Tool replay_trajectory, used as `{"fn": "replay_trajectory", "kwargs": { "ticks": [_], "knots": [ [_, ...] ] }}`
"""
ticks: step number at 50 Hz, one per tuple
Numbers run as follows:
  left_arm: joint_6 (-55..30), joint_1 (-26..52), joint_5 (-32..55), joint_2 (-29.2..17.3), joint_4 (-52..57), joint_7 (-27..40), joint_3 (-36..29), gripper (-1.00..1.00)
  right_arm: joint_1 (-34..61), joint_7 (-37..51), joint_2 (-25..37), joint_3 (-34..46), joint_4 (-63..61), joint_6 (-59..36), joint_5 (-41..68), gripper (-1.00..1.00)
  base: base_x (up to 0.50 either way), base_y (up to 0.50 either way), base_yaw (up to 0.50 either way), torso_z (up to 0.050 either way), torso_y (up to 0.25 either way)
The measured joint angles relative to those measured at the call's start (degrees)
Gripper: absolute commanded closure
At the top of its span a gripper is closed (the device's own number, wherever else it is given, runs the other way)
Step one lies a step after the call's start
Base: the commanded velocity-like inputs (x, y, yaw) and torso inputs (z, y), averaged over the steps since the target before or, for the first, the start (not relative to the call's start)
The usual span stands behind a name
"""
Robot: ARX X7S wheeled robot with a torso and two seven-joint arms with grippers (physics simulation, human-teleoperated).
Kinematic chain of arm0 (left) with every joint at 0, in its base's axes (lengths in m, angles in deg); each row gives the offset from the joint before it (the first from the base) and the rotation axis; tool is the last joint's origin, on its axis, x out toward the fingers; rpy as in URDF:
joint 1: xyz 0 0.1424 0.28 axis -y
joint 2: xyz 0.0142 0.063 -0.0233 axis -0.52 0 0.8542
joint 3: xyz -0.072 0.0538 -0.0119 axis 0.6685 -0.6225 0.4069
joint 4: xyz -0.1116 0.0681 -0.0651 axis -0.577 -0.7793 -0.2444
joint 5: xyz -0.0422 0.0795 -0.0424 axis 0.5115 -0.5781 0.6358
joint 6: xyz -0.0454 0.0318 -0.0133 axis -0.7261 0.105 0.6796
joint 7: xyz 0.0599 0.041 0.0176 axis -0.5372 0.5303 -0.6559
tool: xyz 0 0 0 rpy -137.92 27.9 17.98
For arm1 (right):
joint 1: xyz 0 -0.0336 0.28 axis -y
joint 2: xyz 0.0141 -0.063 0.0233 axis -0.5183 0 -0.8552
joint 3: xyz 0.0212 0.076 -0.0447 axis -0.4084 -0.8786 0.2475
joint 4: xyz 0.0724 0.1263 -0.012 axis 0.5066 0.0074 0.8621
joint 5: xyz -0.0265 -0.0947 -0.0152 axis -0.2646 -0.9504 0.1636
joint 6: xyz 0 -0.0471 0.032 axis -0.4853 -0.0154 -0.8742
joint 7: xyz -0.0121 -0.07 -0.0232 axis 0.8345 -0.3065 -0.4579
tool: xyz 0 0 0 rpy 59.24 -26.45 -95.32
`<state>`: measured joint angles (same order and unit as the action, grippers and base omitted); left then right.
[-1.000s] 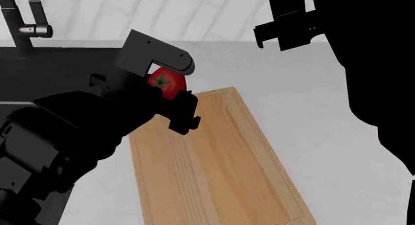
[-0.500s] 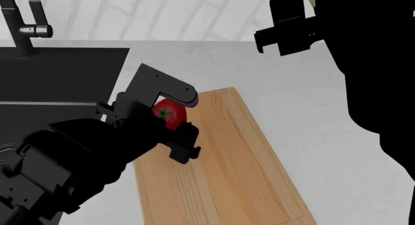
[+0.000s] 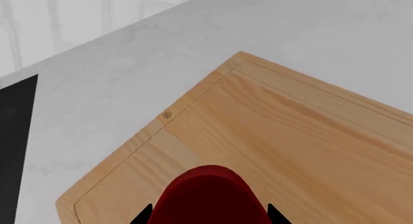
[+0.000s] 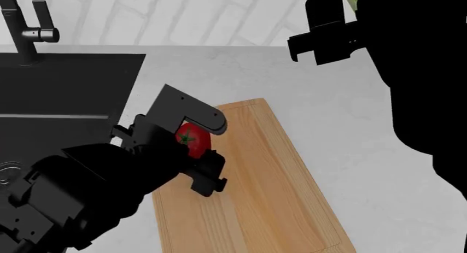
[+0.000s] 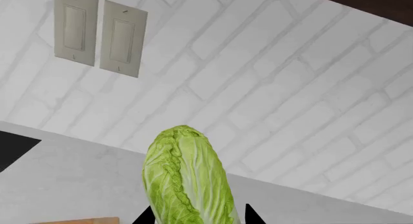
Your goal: Pick the vegetables from the sink and place them on the cutting board.
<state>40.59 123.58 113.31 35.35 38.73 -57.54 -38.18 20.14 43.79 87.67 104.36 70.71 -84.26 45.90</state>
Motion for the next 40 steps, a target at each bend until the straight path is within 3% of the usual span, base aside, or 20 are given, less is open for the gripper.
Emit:
{"fn": "replay_trajectory", "kwargs": {
  "ticks": [1,2,20,40],
  "knots": [
    [0.0,0.0,0.0,0.0,0.0,0.0,-0.1,1.00,0.0,0.1,0.0,0.0,0.0,0.0,0.1,1.00,0.00,0.00,0.00,0.000,0.000],
    [0.1,0.0,0.1,0.0,0.0,0.1,-0.2,-1.00,0.0,0.1,0.0,0.0,0.0,0.0,0.2,1.00,0.00,0.00,0.00,0.000,0.000],
    [0.4,-0.1,2.7,-1.0,1.1,2.1,-1.2,-1.00,-0.6,1.5,0.6,-0.5,-0.5,0.2,2.1,1.00,0.00,0.00,0.00,0.000,0.000],
    [-2.9,3.4,6.7,-3.8,10.9,6.5,2.6,-1.00,-0.5,2.8,0.8,-0.9,-0.9,-0.1,3.9,1.00,0.00,0.00,0.00,0.000,0.000]
  ]
}}
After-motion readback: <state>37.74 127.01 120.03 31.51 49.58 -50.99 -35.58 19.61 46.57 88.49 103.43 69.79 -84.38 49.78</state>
